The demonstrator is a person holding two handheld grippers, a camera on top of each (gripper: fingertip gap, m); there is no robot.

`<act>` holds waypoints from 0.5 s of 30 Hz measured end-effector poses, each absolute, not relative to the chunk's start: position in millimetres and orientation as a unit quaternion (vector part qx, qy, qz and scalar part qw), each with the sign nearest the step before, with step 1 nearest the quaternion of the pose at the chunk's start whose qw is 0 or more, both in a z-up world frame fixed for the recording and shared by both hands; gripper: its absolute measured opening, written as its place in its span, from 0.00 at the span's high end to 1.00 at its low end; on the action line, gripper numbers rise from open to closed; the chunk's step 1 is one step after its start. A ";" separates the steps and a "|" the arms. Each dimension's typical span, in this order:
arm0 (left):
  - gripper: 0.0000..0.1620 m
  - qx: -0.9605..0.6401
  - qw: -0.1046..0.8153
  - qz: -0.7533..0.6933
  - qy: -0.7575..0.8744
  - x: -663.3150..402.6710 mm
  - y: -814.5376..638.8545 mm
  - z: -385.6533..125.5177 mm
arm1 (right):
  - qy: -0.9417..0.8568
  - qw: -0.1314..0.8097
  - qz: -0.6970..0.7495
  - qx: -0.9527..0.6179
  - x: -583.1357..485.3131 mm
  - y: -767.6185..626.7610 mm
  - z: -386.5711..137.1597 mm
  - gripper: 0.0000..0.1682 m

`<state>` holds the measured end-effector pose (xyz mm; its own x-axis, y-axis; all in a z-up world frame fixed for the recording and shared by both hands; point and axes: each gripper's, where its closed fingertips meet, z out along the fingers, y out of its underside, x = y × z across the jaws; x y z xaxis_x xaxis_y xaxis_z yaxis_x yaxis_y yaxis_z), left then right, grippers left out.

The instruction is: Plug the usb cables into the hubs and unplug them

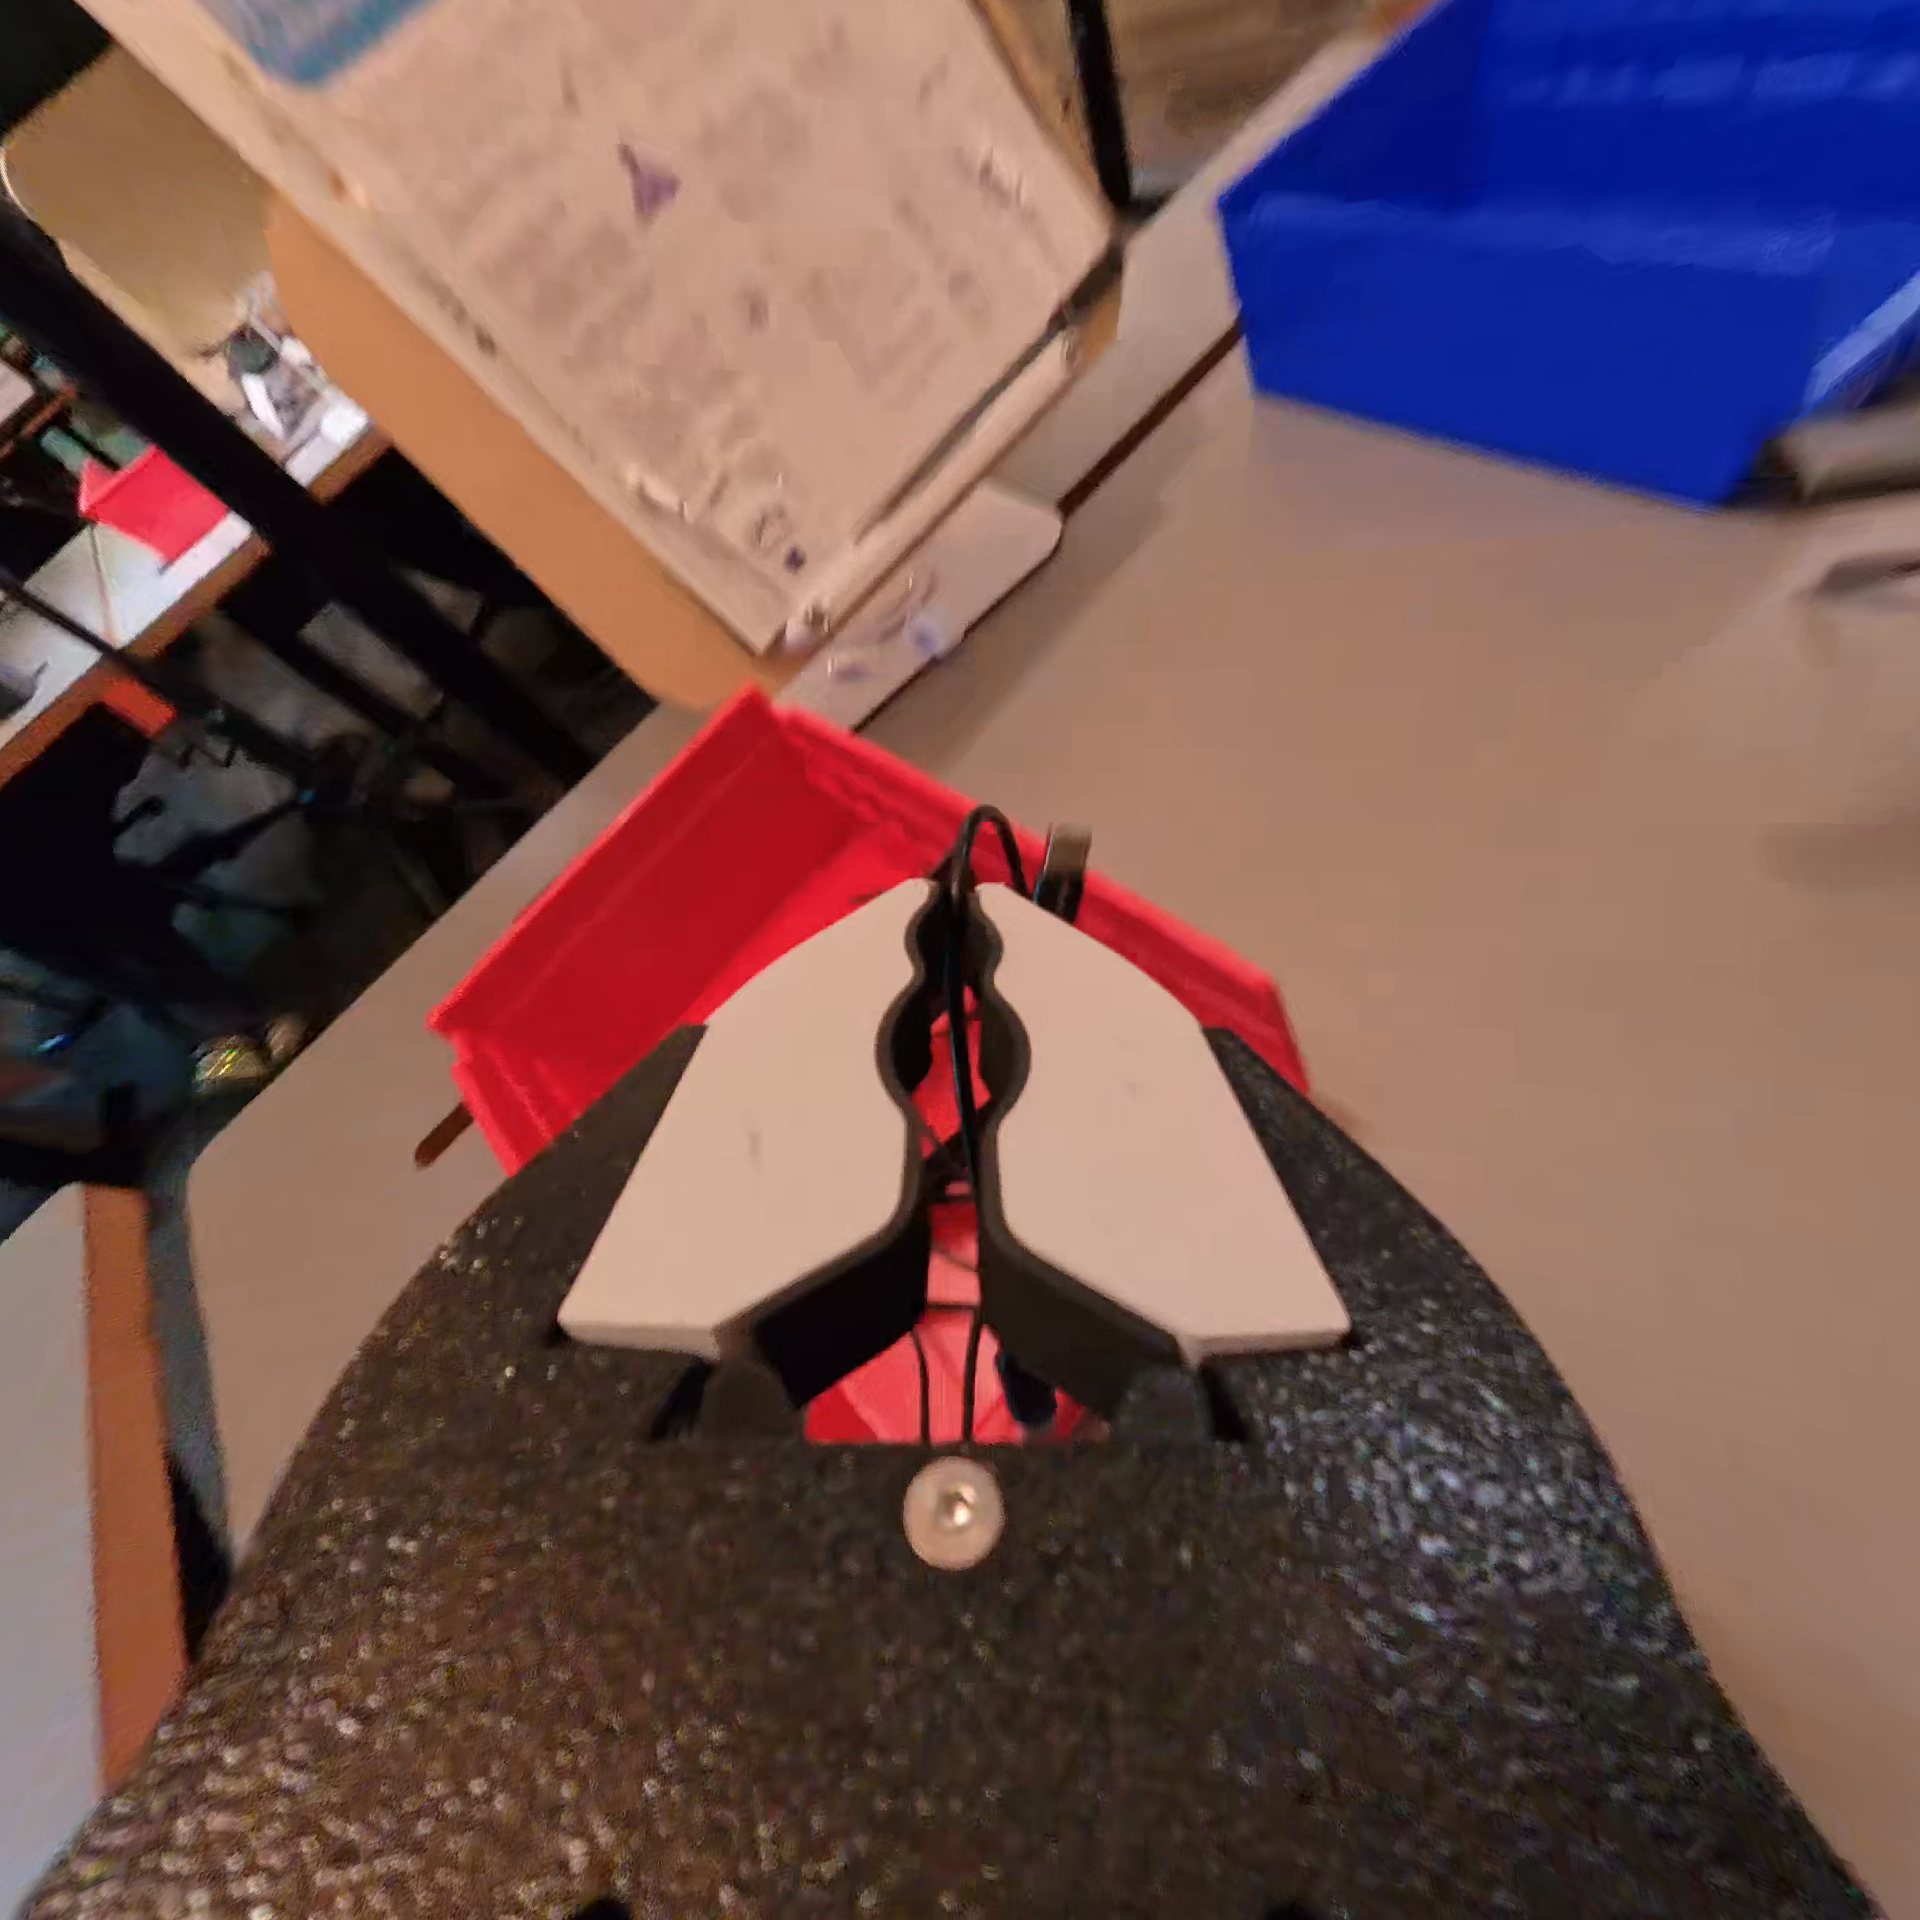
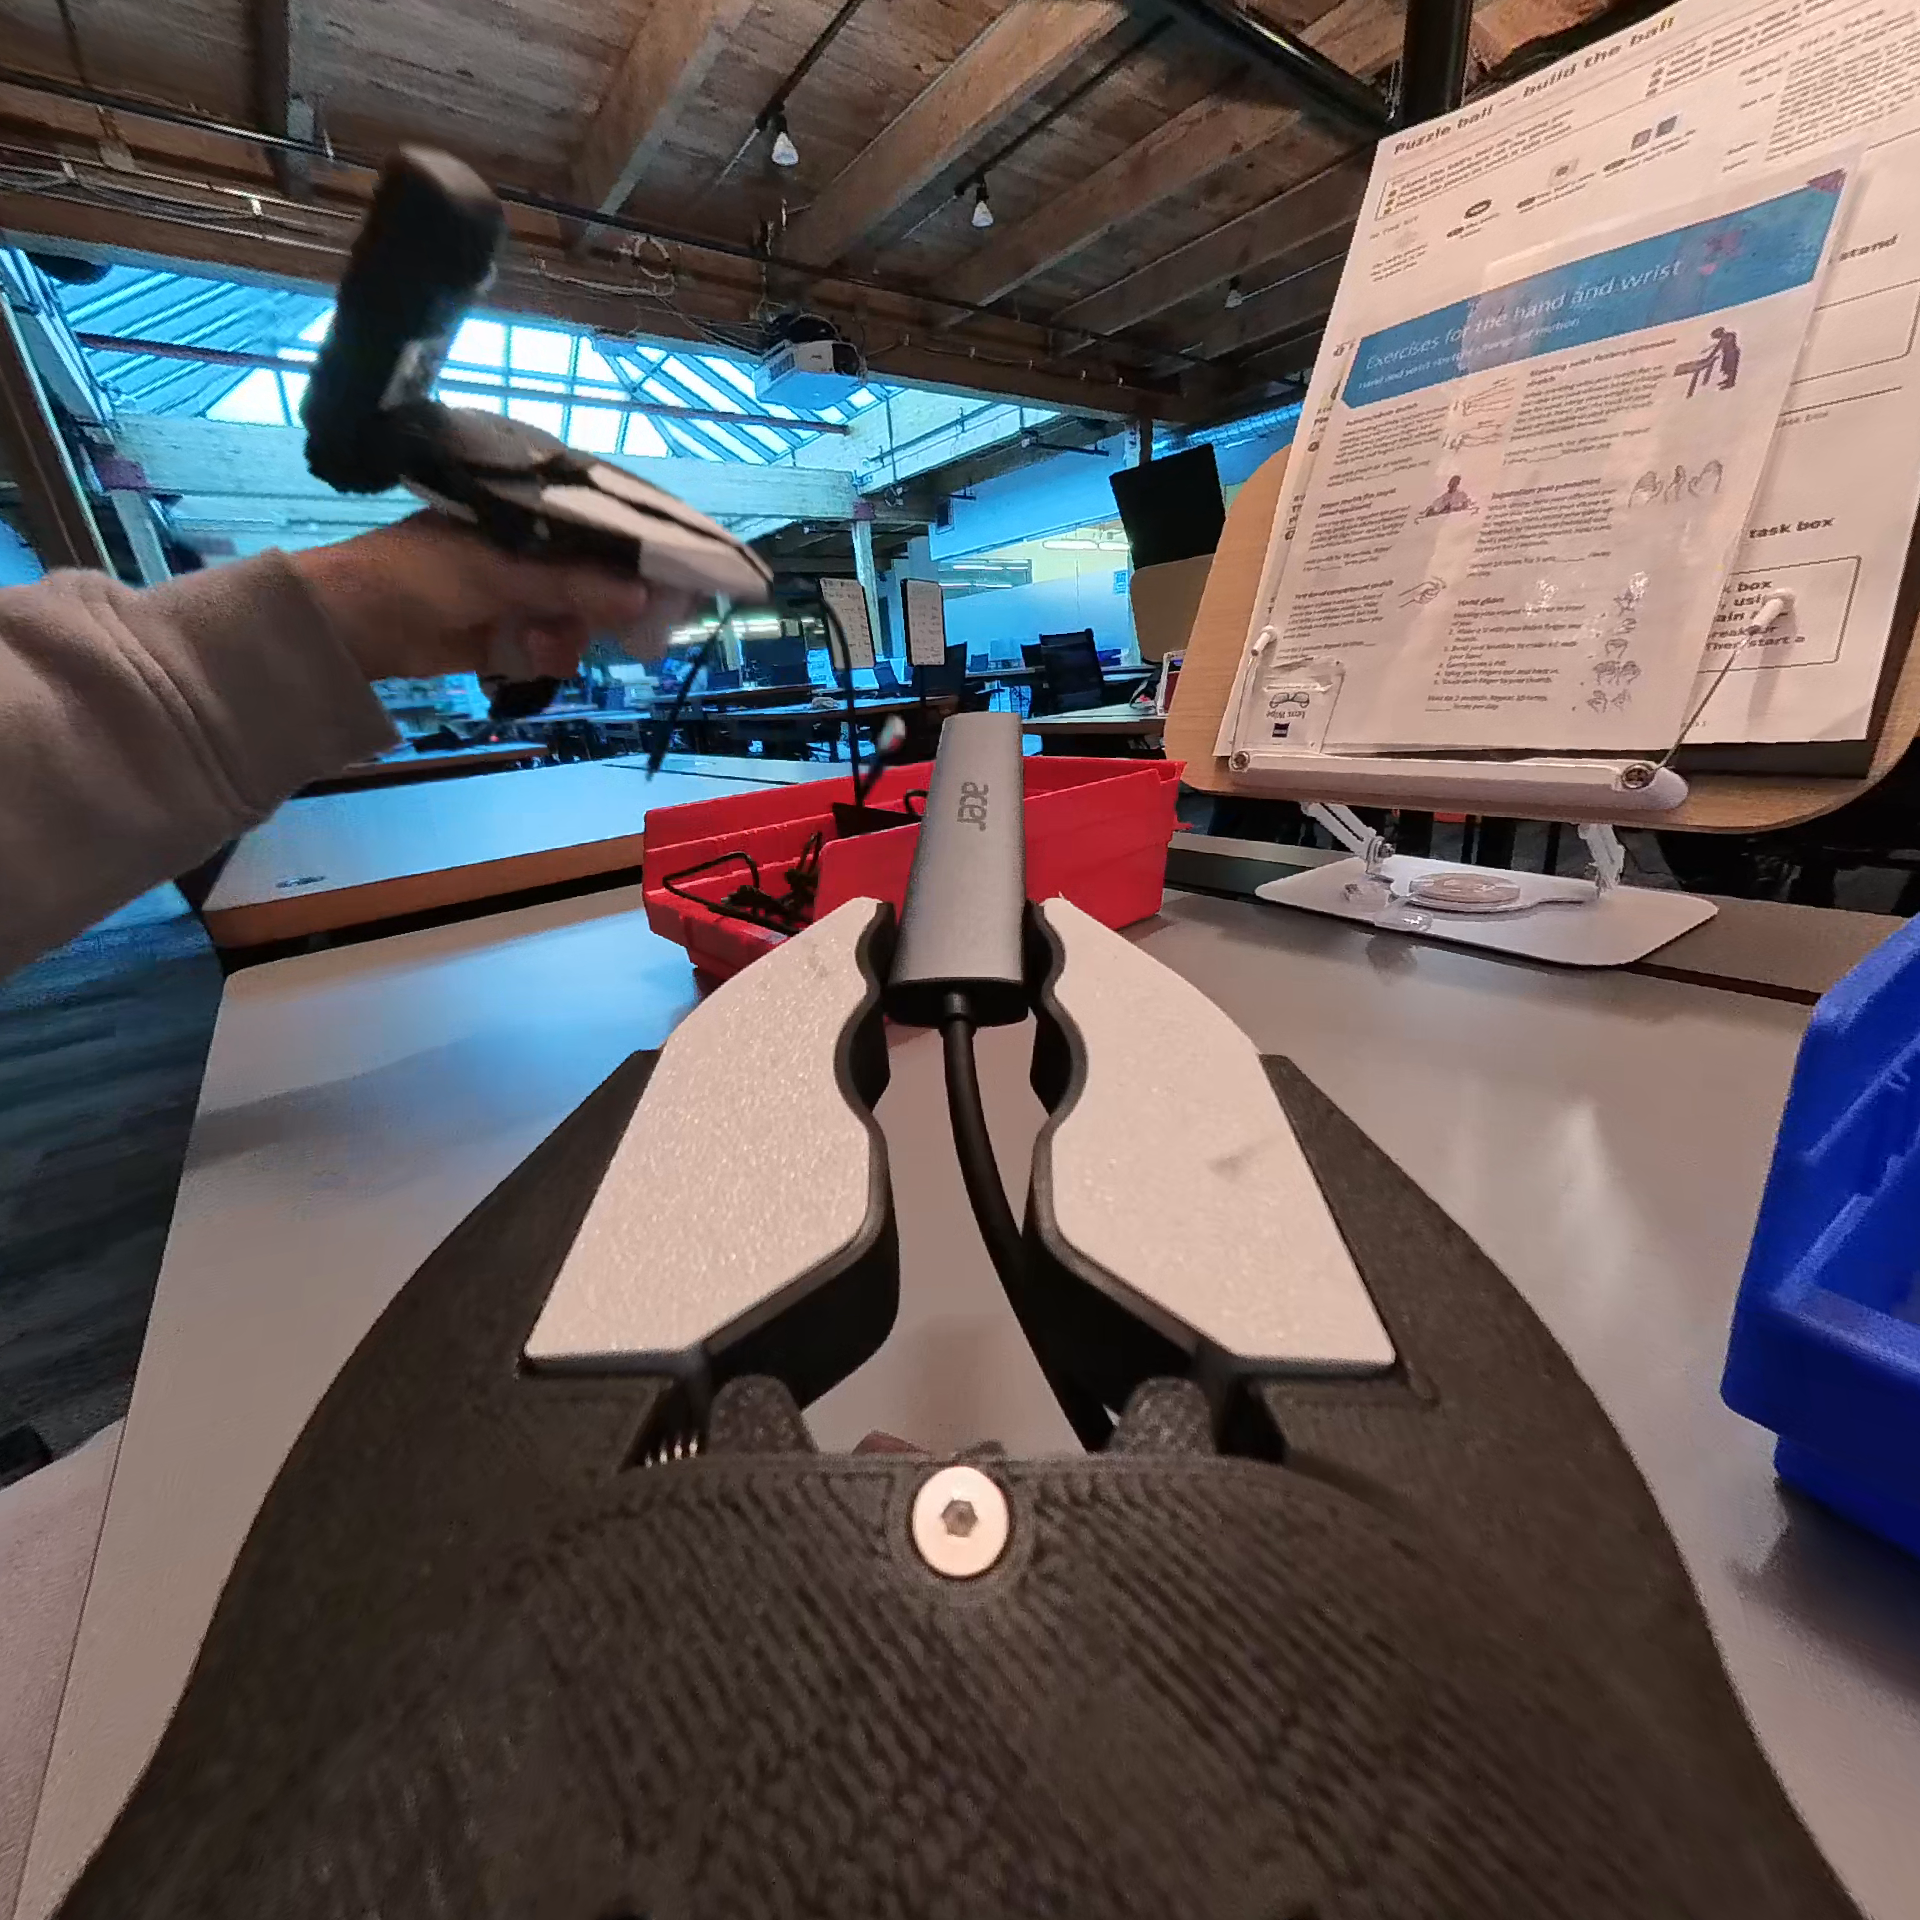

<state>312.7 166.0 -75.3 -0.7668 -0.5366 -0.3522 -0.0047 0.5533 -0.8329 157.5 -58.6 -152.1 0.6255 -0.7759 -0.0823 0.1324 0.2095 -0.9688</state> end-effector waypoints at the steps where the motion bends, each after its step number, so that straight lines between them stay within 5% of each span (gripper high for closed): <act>1: 0.99 -0.170 0.304 -0.470 0.811 313.3 163.7 -59.2 | 0.297 0.720 -0.316 -0.543 157.6 -59.0 -152.0 0.86; 8: 0.98 -0.177 0.209 -0.660 0.700 285.7 147.3 39.1 | 0.299 0.722 -0.315 -0.538 157.8 -60.8 -151.4 0.86; 15: 0.98 -0.135 0.224 -0.575 0.775 253.0 107.6 -16.5 | 0.320 0.738 -0.311 -0.507 159.8 -72.8 -148.5 0.86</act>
